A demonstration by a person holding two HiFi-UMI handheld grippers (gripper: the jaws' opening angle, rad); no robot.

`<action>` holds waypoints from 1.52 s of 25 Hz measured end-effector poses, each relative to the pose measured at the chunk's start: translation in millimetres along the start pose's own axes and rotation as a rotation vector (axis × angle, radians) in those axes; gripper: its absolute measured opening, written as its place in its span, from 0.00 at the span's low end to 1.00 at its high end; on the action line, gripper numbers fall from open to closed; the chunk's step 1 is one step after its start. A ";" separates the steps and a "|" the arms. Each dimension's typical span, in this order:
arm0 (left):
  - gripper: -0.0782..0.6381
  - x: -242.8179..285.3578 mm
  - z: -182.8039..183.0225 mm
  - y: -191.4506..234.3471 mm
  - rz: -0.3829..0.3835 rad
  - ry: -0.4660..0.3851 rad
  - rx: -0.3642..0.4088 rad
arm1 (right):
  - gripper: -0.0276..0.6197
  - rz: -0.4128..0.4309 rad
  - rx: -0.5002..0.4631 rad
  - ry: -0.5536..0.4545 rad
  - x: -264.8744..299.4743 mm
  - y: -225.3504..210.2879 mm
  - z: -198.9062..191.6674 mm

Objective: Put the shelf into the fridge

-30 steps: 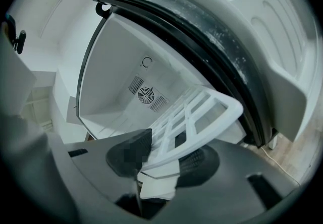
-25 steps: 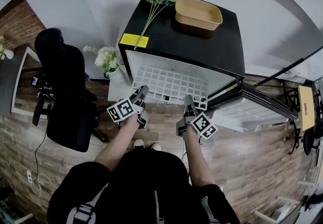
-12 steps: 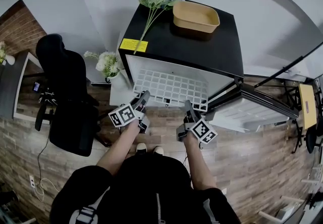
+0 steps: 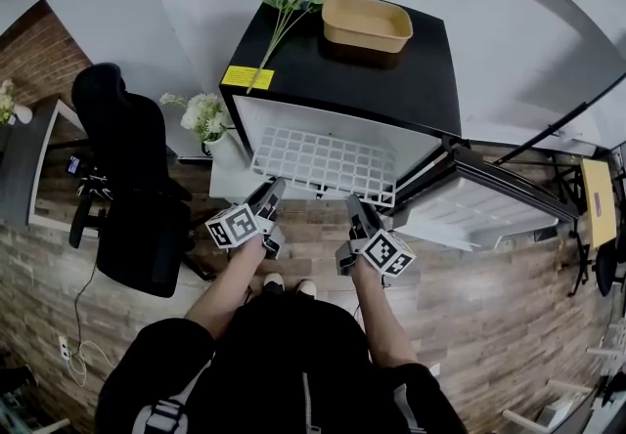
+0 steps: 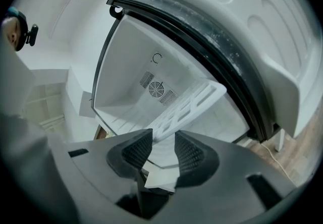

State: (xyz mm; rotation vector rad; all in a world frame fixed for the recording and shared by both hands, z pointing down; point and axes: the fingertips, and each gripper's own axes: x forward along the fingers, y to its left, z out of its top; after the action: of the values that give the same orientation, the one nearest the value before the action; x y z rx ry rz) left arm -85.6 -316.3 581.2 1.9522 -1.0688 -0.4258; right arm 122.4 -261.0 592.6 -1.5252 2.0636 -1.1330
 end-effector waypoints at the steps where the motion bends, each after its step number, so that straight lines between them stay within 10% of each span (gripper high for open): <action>1: 0.28 0.0 -0.2 -4.0 -0.004 -0.005 -0.007 | 0.25 0.004 -0.001 0.011 -0.1 0.0 -0.4; 38: 0.27 67.5 23.7 8.3 0.003 -0.049 -0.033 | 0.25 -0.076 0.012 -0.055 56.2 -13.6 41.8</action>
State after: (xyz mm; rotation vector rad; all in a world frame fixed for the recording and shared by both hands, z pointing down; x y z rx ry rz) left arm -65.9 -385.5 580.6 1.9195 -1.0887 -0.4897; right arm 138.4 -330.3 587.0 -1.6234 1.9754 -1.1155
